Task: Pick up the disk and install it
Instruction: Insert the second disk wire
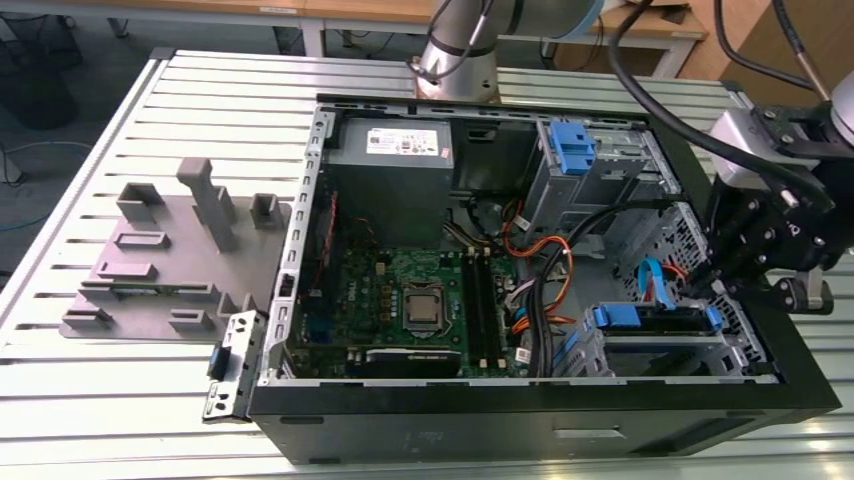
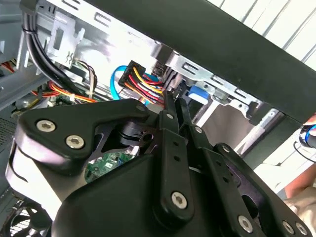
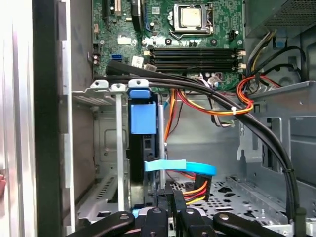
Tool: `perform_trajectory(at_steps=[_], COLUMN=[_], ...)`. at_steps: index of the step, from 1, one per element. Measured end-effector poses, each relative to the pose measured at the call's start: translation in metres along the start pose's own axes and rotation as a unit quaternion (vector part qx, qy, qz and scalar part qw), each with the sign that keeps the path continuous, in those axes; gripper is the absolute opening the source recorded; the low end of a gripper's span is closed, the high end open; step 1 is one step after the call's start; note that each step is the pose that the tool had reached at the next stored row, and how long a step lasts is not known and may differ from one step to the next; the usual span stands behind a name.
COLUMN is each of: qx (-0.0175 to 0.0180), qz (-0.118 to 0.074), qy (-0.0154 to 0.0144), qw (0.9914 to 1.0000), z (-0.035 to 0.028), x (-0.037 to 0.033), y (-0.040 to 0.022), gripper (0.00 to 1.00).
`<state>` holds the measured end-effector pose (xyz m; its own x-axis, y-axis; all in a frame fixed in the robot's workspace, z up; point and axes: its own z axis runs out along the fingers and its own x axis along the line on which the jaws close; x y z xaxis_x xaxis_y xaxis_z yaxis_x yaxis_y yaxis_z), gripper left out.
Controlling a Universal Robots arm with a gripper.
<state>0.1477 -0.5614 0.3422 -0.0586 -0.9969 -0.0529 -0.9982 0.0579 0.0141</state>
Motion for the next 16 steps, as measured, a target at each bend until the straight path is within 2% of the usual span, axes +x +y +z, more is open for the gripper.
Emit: perform_trajectory(at_steps=[4, 10, 16], qx=[0.0004, 0.0009, 0.001], qz=[0.0, 0.0, 0.0], qy=[0.0003, 0.0007, 0.0015], qw=[1.0, 1.0, 1.0], z=[-0.0003, -0.0002, 0.0032], x=[0.0061, 0.0116, 0.014], y=[0.0, 0.003, 0.0029], gripper=[0.16, 0.16, 0.16])
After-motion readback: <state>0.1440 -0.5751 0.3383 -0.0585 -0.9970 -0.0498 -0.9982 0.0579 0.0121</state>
